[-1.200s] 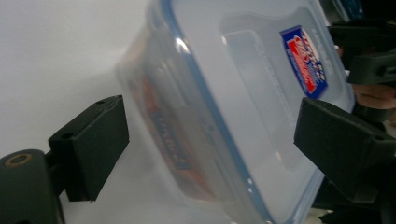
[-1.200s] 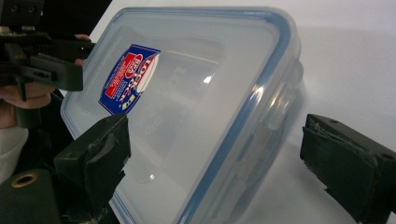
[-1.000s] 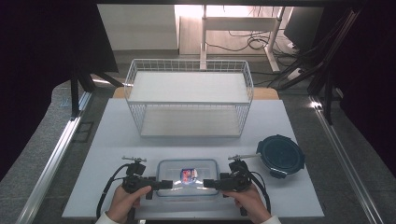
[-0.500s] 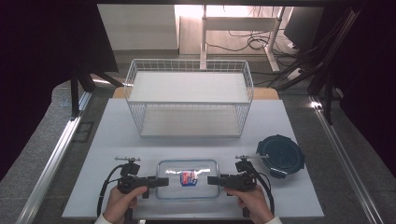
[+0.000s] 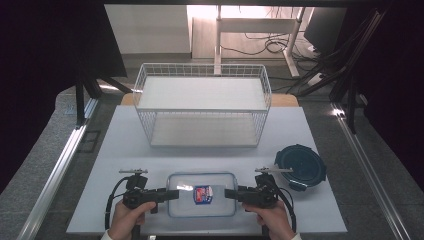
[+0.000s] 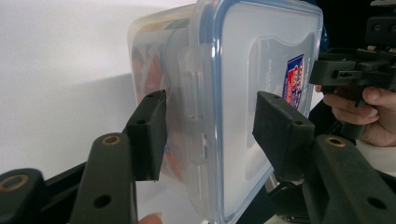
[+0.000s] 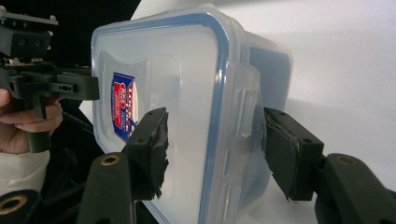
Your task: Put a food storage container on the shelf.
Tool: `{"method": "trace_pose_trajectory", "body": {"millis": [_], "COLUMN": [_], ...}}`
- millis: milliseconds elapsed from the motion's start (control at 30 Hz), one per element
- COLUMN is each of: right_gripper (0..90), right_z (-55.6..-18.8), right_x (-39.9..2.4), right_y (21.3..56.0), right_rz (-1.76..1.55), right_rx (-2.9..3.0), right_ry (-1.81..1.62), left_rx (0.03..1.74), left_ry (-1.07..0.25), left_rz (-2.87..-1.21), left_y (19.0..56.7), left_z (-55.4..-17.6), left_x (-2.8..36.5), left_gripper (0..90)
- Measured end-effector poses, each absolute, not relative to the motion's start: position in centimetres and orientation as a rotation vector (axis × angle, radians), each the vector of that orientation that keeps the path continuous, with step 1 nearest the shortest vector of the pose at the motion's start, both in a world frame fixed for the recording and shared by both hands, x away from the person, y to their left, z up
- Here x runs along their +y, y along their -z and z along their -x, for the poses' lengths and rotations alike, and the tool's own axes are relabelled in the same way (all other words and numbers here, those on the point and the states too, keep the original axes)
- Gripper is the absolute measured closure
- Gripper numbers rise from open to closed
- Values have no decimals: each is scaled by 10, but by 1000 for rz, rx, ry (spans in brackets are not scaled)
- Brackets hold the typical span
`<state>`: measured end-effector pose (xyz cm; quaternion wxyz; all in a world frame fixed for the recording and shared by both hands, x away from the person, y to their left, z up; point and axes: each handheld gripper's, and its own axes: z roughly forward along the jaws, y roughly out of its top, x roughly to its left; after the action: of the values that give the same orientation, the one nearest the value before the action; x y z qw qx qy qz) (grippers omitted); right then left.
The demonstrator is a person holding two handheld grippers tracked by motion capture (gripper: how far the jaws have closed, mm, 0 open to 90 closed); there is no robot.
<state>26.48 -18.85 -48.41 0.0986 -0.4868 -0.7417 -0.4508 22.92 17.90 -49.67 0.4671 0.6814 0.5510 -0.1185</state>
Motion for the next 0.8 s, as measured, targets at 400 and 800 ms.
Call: {"method": "trace_pose_trajectory", "body": {"millis": [400, 800], "right_gripper": [427, 438], "right_z": [-265, -277], "right_x": [-190, -191], "right_y": [468, 445], "right_rz": [1377, 1321], "right_rx": [-2268, -2293], "right_ry": [1402, 1488], "left_rx": [1304, 1252], "left_ry": [225, 145], "left_rz": [-1671, -1665], "left_y": [482, 456], "left_z": [-226, -236], "left_x": [177, 178], "left_gripper": [462, 462]}}
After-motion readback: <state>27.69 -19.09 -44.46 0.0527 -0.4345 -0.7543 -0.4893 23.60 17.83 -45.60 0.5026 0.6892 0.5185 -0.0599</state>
